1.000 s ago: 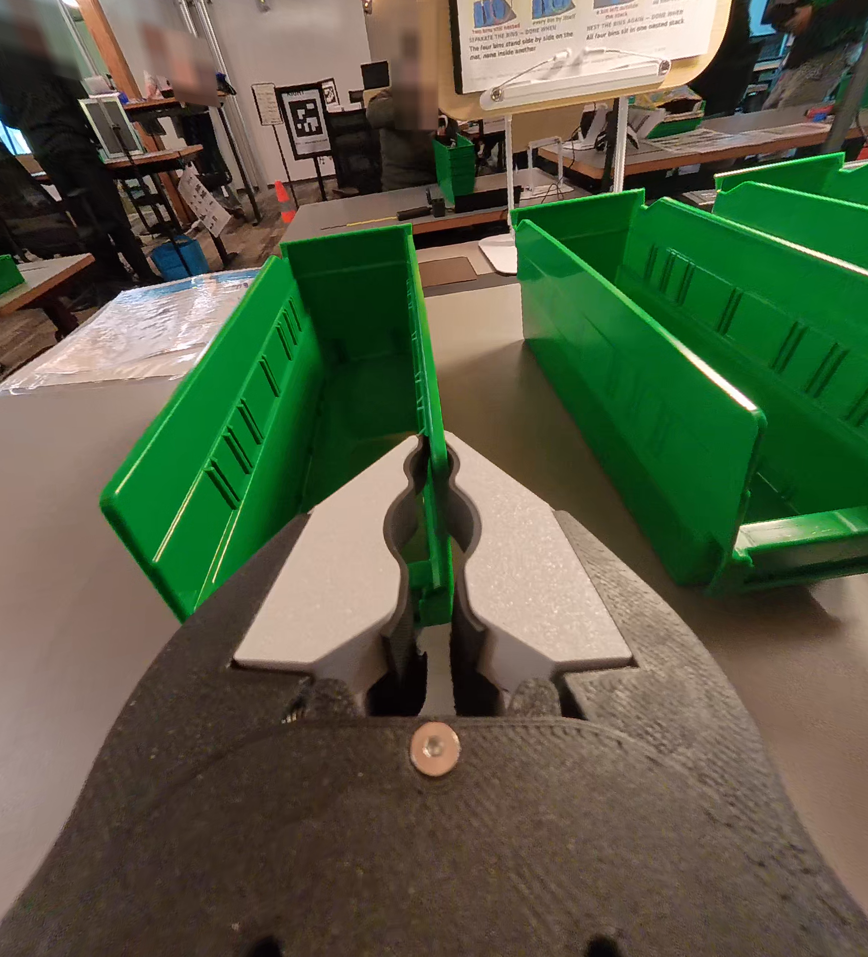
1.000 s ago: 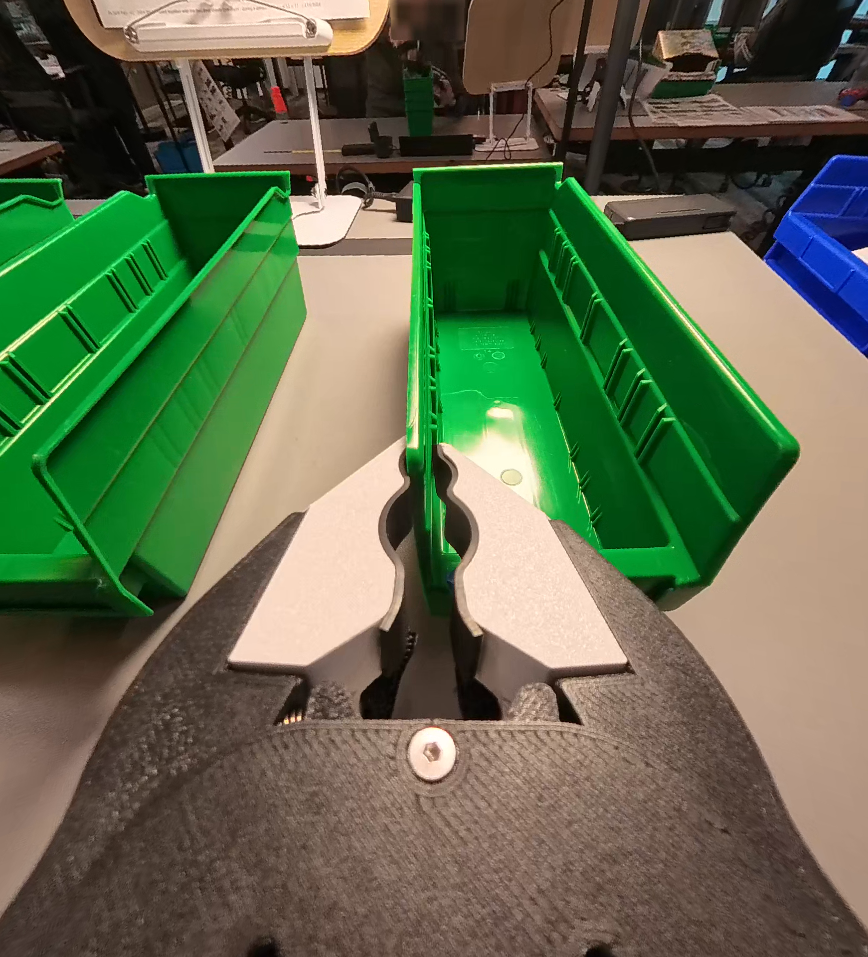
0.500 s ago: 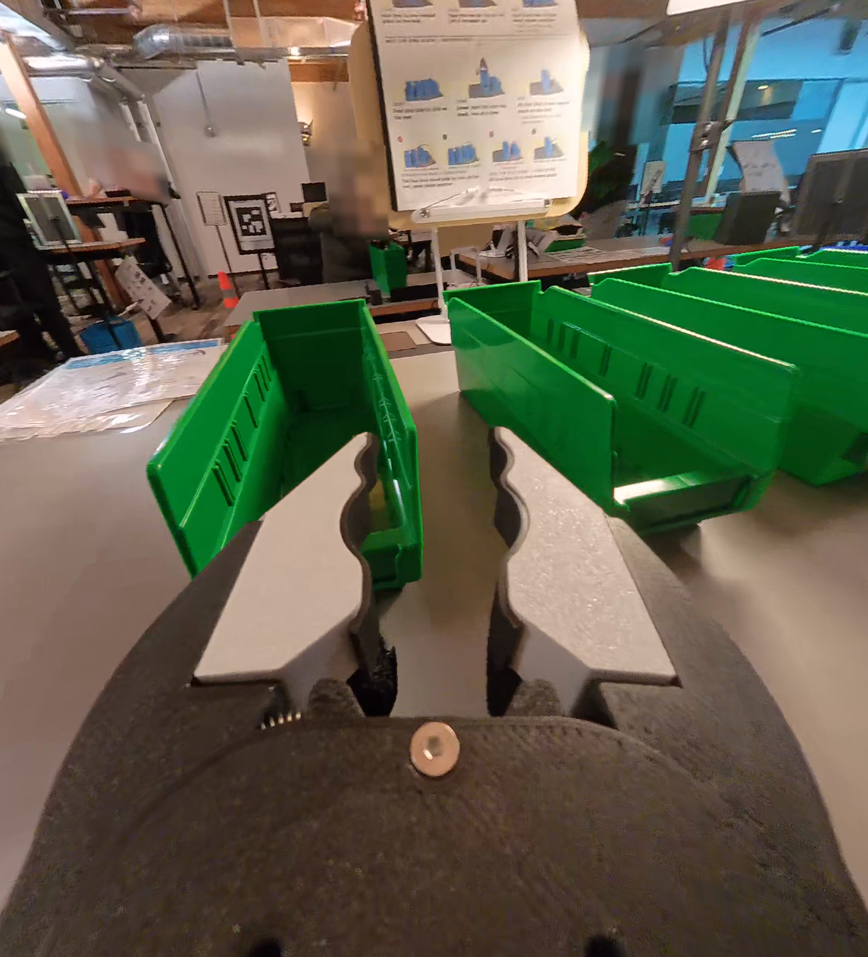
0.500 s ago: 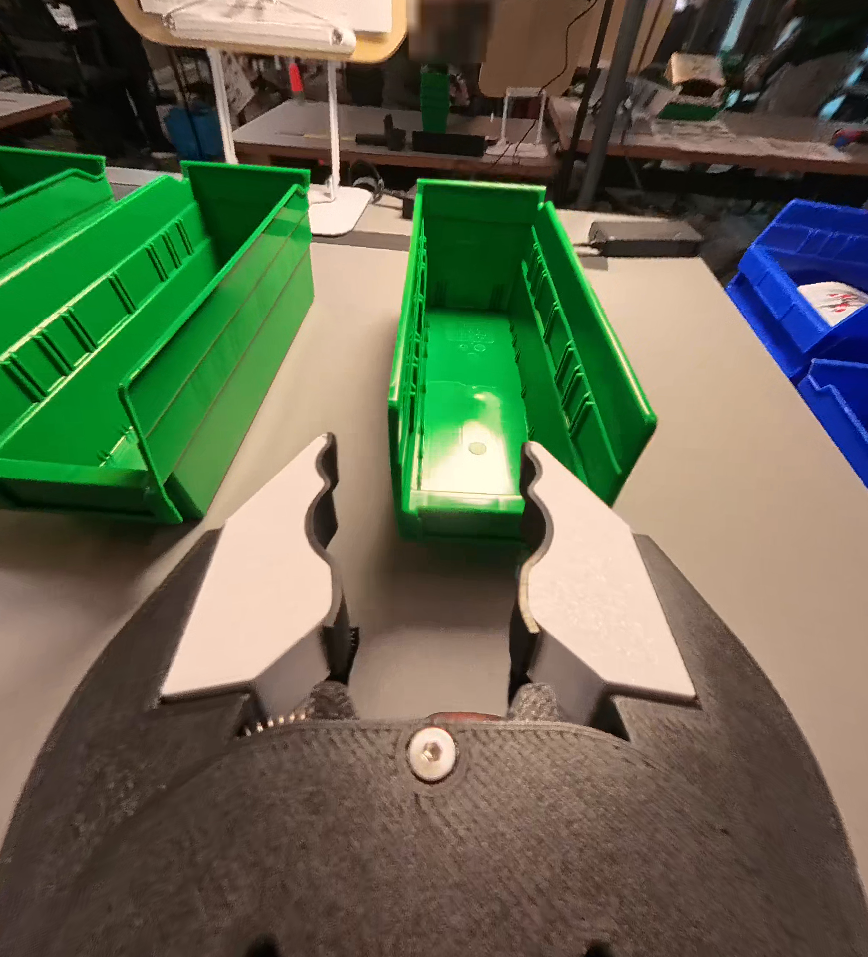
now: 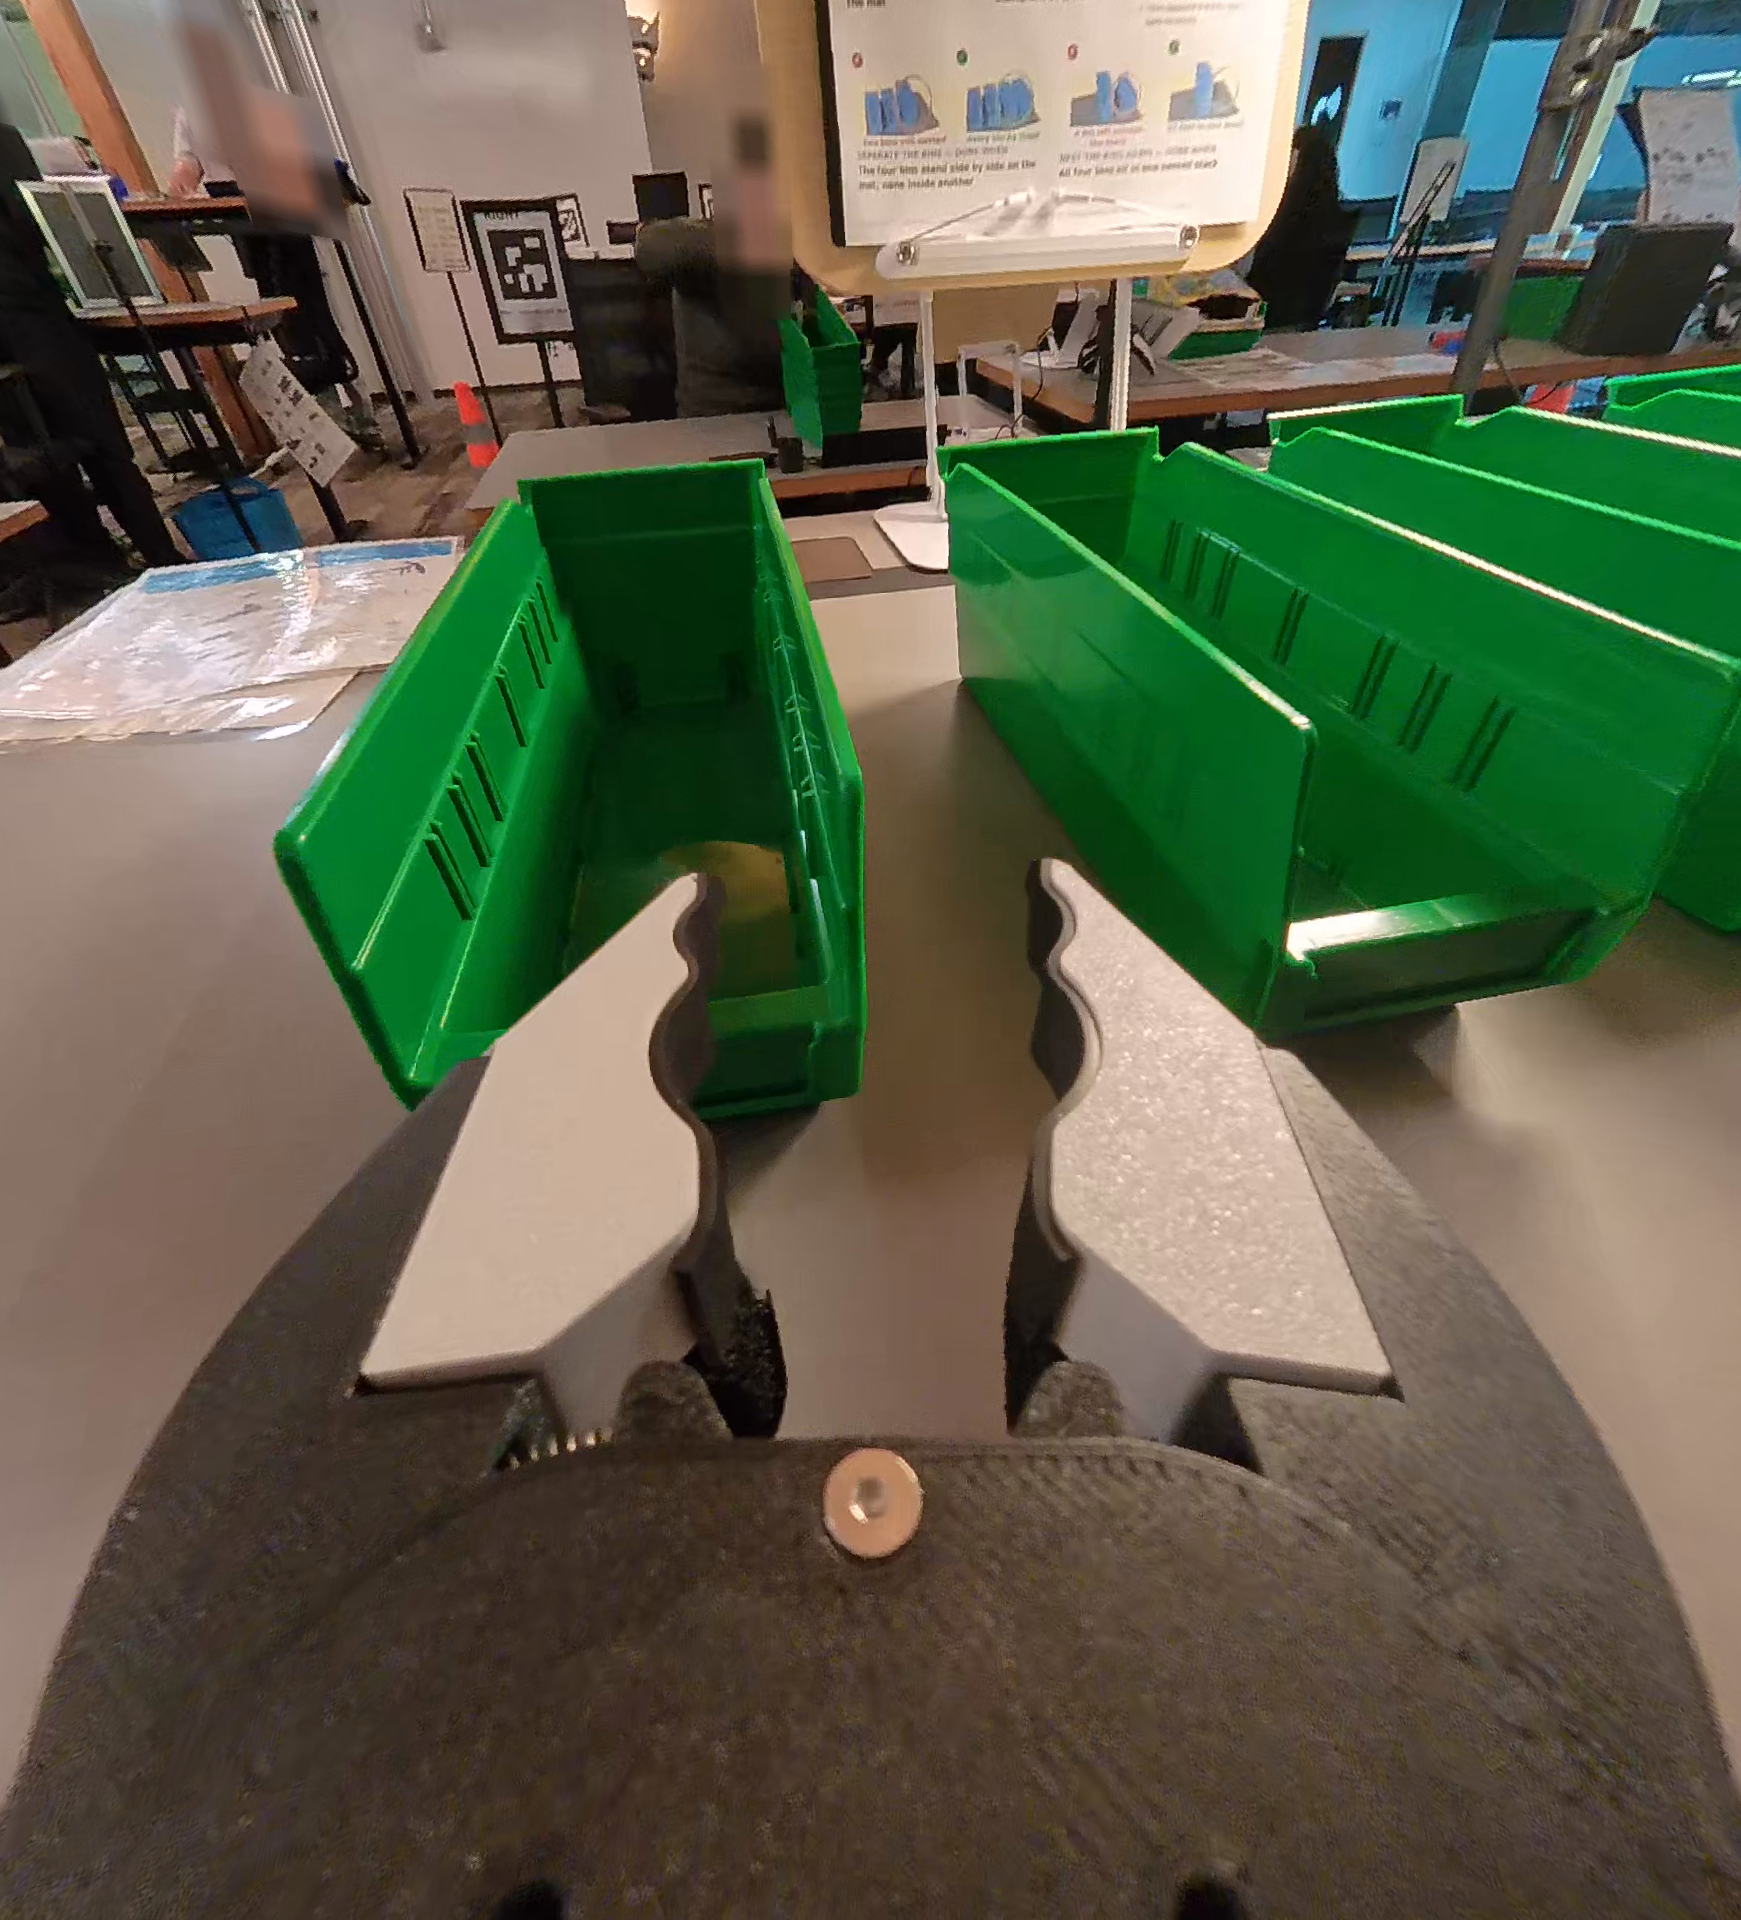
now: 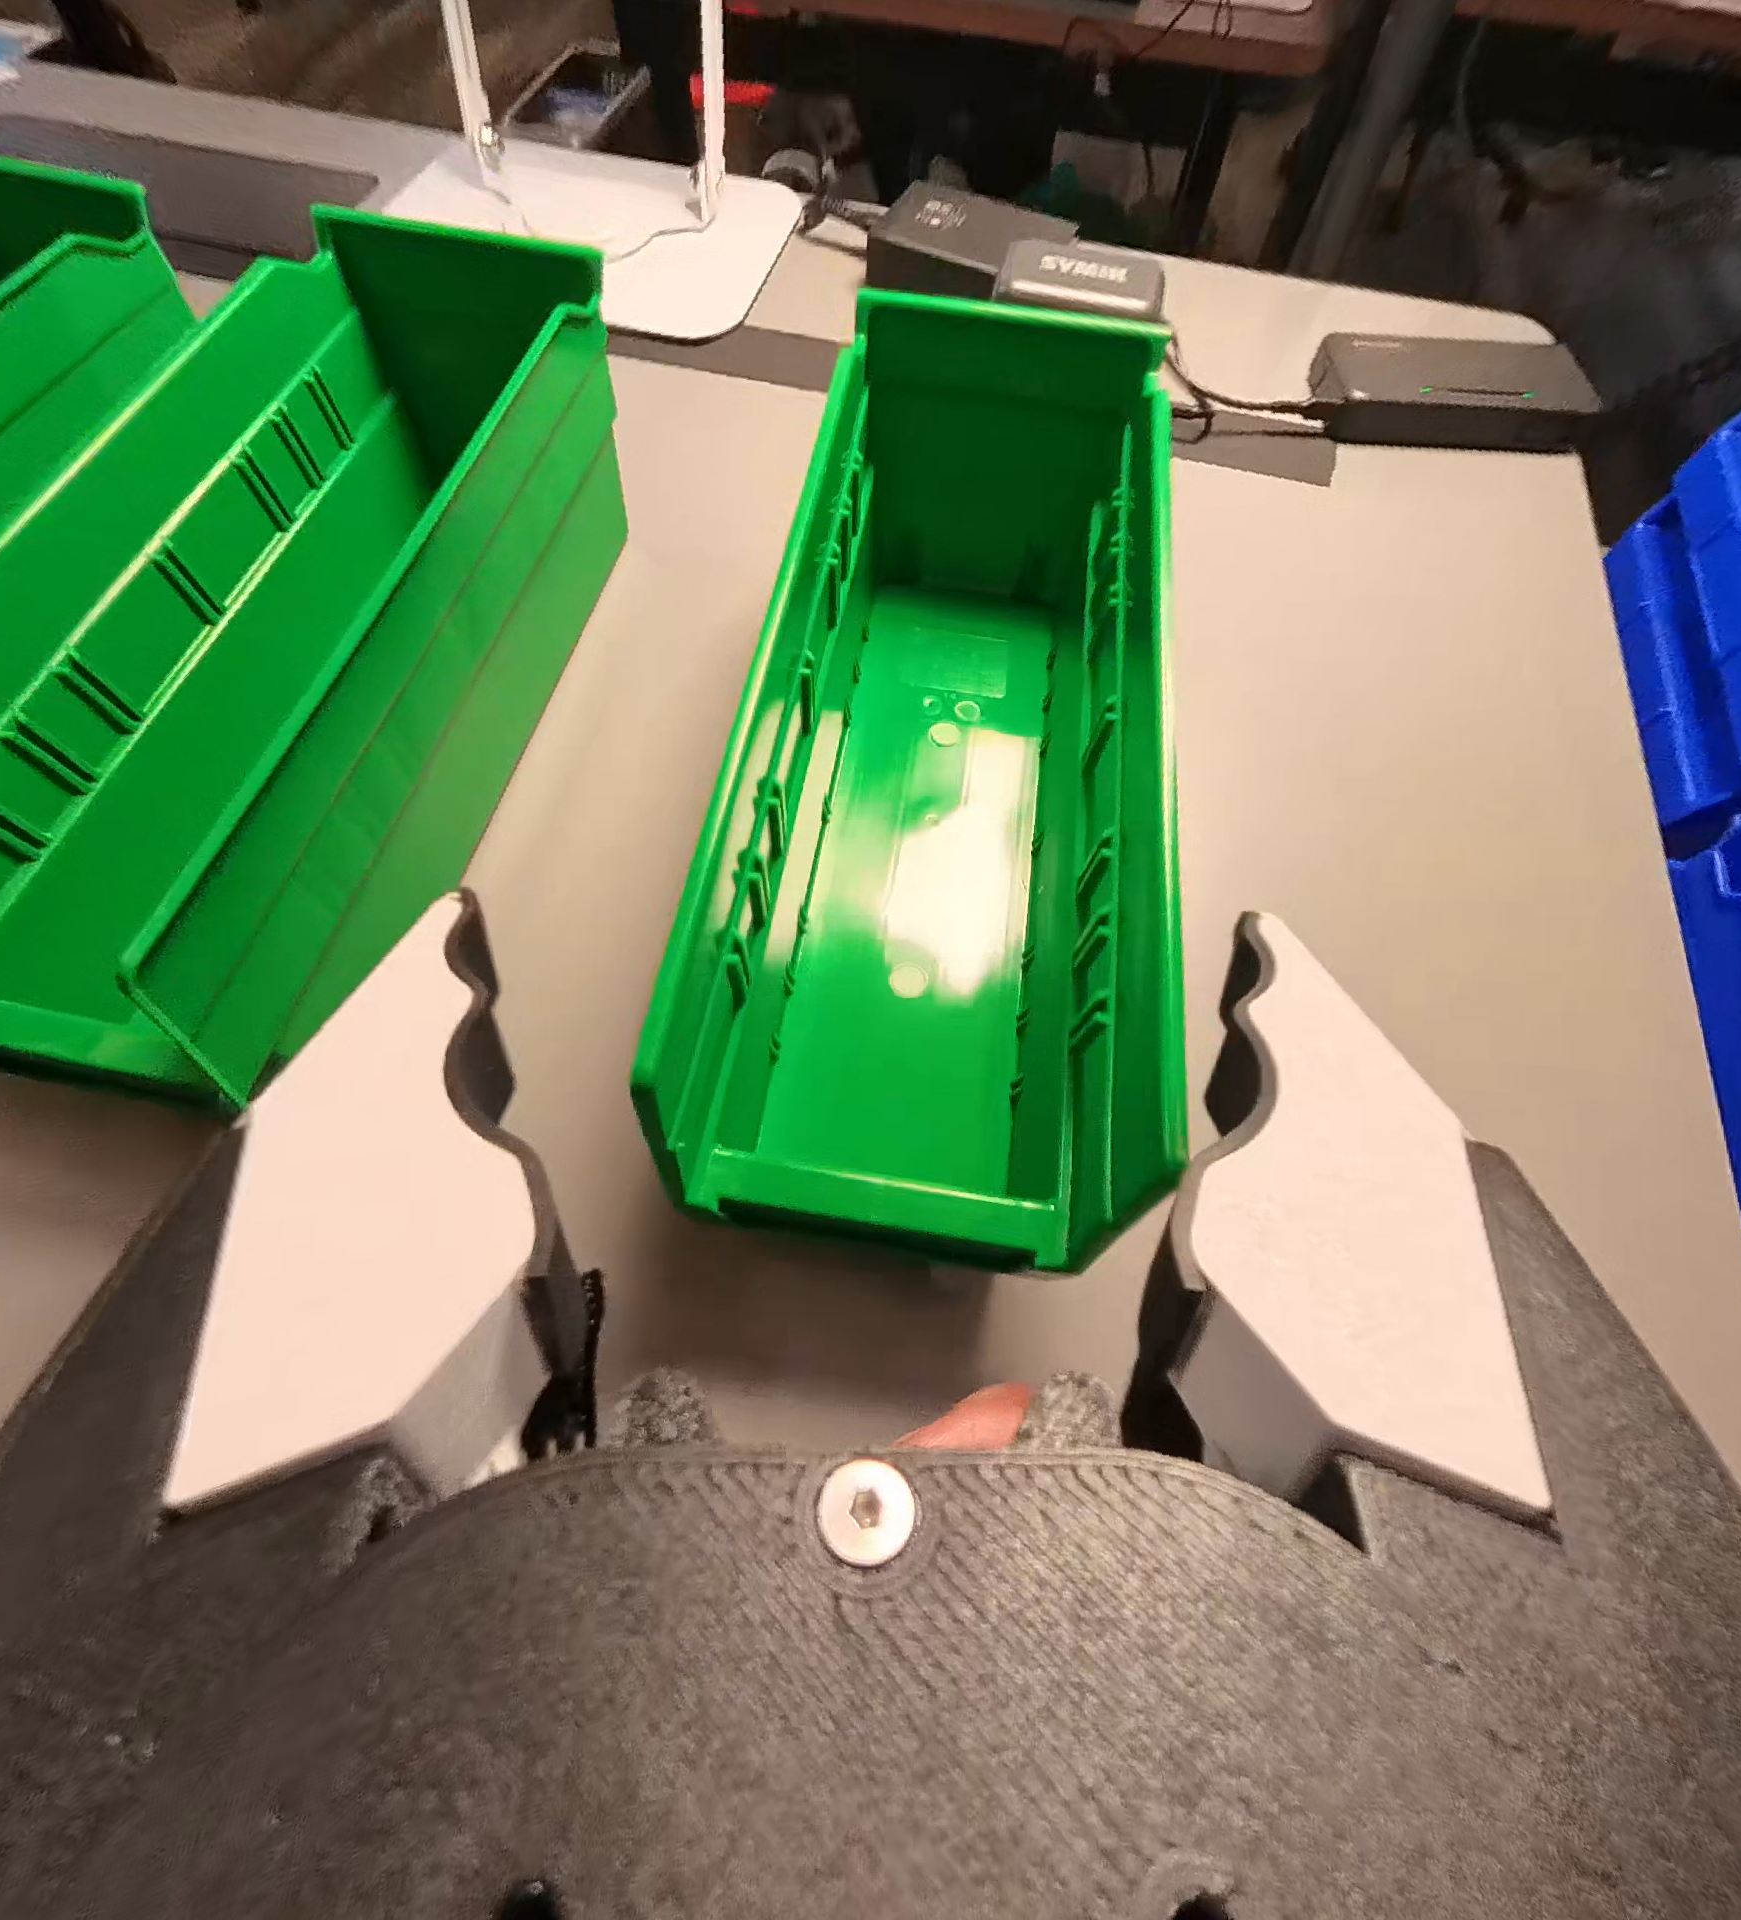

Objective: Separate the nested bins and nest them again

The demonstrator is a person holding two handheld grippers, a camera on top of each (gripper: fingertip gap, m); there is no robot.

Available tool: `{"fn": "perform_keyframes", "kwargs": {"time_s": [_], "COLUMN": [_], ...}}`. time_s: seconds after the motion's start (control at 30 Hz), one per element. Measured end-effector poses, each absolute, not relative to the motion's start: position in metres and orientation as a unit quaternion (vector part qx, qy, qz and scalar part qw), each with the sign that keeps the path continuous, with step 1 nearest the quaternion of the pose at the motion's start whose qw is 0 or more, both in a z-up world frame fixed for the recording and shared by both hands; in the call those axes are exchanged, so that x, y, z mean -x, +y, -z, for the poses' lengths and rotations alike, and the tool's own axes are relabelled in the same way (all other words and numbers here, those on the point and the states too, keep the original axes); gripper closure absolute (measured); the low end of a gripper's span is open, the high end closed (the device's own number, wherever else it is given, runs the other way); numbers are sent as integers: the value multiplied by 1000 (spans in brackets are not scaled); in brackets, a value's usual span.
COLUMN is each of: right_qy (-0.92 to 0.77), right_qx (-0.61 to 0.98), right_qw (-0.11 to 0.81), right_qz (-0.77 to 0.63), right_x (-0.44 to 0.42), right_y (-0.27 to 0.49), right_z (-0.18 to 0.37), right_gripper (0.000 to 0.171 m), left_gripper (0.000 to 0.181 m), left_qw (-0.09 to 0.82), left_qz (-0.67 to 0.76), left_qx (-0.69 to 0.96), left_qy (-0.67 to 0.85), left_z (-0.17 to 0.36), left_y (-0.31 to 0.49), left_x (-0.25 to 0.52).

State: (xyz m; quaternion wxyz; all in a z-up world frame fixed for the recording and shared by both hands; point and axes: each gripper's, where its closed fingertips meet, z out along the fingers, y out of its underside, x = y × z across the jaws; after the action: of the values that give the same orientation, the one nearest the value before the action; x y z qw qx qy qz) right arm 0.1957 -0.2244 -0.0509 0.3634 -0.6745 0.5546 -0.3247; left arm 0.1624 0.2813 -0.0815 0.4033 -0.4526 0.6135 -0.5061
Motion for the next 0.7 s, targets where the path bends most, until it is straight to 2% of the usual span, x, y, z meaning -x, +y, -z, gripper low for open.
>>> {"fn": "perform_keyframes", "kwargs": {"time_s": [0.13, 0.27, 0.5, 0.7], "right_qy": [546, 551, 577, 570], "right_qx": [718, 740, 750, 772], "right_qw": [324, 284, 228, 181], "right_qz": [288, 260, 228, 213], "right_x": [-211, -235, -268, -275], "right_y": [-214, -220, -239, -238], "right_z": [56, 55, 57, 73], "right_gripper": [24, 23, 39, 41], "left_gripper": [124, 126, 126, 126], "left_qw": [397, 384, 392, 379], "left_qz": [510, 527, 525, 530], "left_qx": [461, 464, 448, 454], "left_qy": [609, 600, 609, 608], "left_z": [82, 80, 79, 80], "left_y": [284, 286, 281, 281], "left_x": [-163, -162, -160, -161]}}
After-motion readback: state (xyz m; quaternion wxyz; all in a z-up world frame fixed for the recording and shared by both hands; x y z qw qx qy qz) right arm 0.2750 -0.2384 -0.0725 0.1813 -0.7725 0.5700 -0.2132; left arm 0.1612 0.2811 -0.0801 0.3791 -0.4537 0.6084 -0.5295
